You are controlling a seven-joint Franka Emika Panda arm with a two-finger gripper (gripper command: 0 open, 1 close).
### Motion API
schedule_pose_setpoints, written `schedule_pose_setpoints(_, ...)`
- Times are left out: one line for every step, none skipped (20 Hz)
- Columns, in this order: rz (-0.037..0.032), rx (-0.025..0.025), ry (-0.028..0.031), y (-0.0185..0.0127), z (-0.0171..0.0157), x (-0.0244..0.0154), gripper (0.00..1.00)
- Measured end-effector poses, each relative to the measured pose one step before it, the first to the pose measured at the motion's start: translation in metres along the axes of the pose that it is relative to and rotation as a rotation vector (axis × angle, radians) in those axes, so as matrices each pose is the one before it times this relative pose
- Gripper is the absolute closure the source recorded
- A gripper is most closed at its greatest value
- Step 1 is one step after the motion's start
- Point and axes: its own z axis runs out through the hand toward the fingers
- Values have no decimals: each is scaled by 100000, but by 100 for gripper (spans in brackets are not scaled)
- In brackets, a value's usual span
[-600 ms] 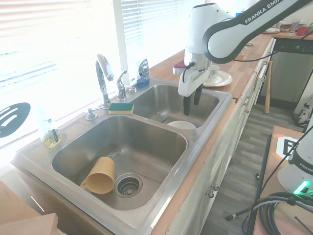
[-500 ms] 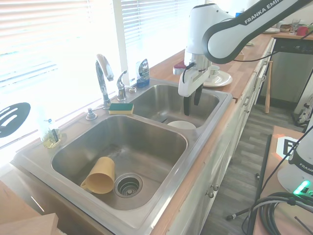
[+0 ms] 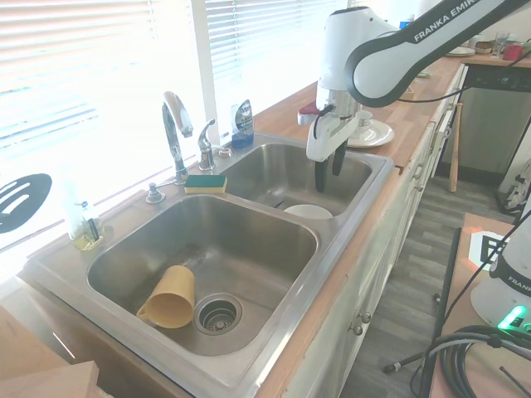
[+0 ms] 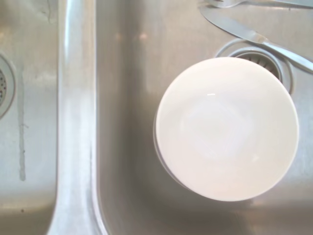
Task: Turn off the faucet
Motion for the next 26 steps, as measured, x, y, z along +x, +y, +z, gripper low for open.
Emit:
schedule_pose_setpoints(26, -34, 39, 51, 50, 16, 100)
schedule_pose_setpoints(-1, 34, 36, 9, 11, 5, 100)
schedule_pose_setpoints(3, 41, 38, -1, -5, 7, 100)
schedule_pose_setpoints(18, 38, 34, 3, -4, 11, 100)
schedule_pose_setpoints(41, 48, 44, 9, -5, 20, 100)
schedule_pose_setpoints(79, 72, 58, 19, -6, 37, 100)
schedule_pose_setpoints(95, 99, 71, 20, -3, 45, 100)
schedule_pose_setpoints(66, 98, 102, 15, -7, 43, 100)
schedule_pose_setpoints(43, 51, 94, 15, -1, 37, 100)
schedule_pose_setpoints(64, 24, 69, 19, 4, 38, 100)
schedule_pose_setpoints(96, -19, 22, 31, 8, 39, 100)
schedule_pose_setpoints(93, -34, 4, 33, 11, 39, 100)
schedule_pose_setpoints(96, -25, -22, 30, 15, 35, 100)
schedule_pose_setpoints(117, -6, -20, 33, 14, 41, 100)
schedule_pose_setpoints(94, -13, -9, 27, 13, 34, 100)
schedule_pose_setpoints(69, -31, -17, 21, 15, 24, 100)
schedule_pose_setpoints(54, -31, -7, 19, 13, 22, 100)
schedule_pose_setpoints(20, -31, 9, 12, 8, 15, 100)
schedule_pose_setpoints(-33, -22, 41, 0, 7, 6, 100)
schedule_pose_setpoints(-58, -19, 66, -4, 10, 7, 100)
schedule_pose_setpoints(-32, -11, 39, -4, 11, 7, 100)
schedule_pose_setpoints(-9, -8, 15, -2, 11, 6, 100)
schedule_pose_setpoints(7, 18, 29, 0, 6, 10, 100)
schedule_pose_setpoints(28, 106, 102, -3, -10, 21, 100)
schedule_pose_setpoints(47, 340, 308, -22, -39, 47, 100)
schedule_pose_setpoints(61, 686, 616, -57, -83, 86, 100)
